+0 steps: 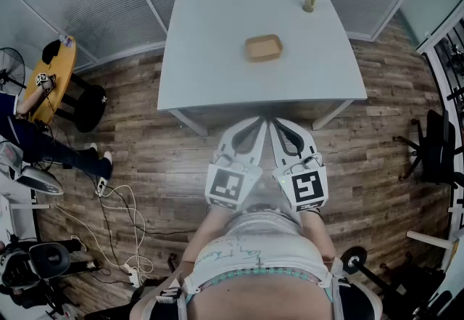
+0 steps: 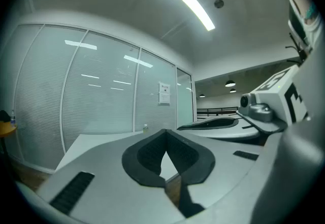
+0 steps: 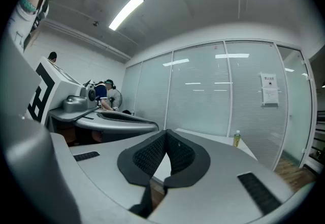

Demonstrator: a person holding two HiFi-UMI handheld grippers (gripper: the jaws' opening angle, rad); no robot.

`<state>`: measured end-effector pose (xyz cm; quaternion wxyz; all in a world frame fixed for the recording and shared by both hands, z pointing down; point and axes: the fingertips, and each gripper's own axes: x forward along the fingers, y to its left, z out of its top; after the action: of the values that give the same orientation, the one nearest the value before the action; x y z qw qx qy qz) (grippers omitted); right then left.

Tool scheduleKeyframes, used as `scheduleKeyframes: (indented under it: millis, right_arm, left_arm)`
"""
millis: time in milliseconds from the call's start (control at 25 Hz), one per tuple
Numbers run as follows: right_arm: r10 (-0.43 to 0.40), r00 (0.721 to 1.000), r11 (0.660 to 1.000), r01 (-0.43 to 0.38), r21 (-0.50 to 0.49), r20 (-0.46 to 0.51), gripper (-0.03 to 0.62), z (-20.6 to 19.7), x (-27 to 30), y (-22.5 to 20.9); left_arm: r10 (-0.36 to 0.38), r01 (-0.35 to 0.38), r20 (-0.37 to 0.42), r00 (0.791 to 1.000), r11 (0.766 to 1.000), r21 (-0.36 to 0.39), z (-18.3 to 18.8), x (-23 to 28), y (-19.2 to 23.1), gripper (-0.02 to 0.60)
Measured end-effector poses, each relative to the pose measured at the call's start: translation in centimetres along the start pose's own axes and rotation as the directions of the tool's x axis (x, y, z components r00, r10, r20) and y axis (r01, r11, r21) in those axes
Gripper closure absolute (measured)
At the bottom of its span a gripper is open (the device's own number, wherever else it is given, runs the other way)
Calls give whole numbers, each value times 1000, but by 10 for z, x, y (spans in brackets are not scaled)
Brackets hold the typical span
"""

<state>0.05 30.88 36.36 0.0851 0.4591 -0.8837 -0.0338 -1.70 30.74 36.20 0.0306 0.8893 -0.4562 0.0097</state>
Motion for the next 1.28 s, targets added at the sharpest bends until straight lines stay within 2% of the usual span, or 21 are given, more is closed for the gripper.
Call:
scheduleKeyframes:
  millis: [160, 400, 720, 920, 1120, 1280]
  right_arm:
    - [-9, 1000, 1000, 9, 4, 8, 600, 0, -7, -3]
    - [-22, 996, 999, 20, 30, 81, 600, 5, -15, -10]
    - [-40, 996, 997, 35, 65, 80, 600, -3, -6, -19]
    - [-53, 997, 996, 49, 74, 54, 600, -8, 22, -27]
    - [-103, 993, 993, 99, 66, 50, 600, -7, 58, -49]
    - [-160, 986, 986, 157, 54, 40, 600, 1, 93, -79]
  left_arm:
    - [4, -4, 0, 1000, 1000, 12, -2, -2, -6, 584]
    - [3, -3, 12, 1000, 1000, -3, -1, 0, -10, 584]
    - [-11, 11, 3, 1000, 998, -54, -7, 7, -3, 584]
    - [-32, 32, 3, 999, 995, -94, -14, 23, 21, 584]
    - [-98, 100, 26, 995, 990, -103, -6, 66, 50, 584]
    - [-168, 171, 41, 985, 983, -72, 9, 106, 73, 584]
